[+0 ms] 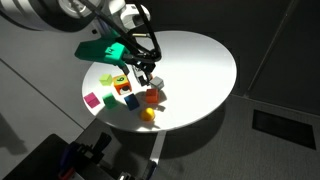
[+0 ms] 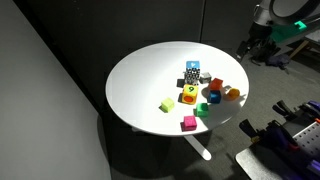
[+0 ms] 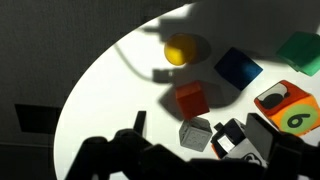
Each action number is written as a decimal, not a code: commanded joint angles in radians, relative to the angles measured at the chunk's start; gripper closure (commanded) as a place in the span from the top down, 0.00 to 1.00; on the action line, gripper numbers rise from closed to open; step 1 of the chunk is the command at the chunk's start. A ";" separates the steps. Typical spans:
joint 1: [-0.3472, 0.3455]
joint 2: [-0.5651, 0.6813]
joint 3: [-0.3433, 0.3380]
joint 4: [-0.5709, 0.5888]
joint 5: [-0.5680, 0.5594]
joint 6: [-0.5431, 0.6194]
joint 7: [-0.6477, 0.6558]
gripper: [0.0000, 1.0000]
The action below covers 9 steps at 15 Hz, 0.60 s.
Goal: Put the apple on top of the square plush toy at the top of the stack
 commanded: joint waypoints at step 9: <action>0.000 0.018 0.001 0.004 0.000 0.003 -0.001 1.00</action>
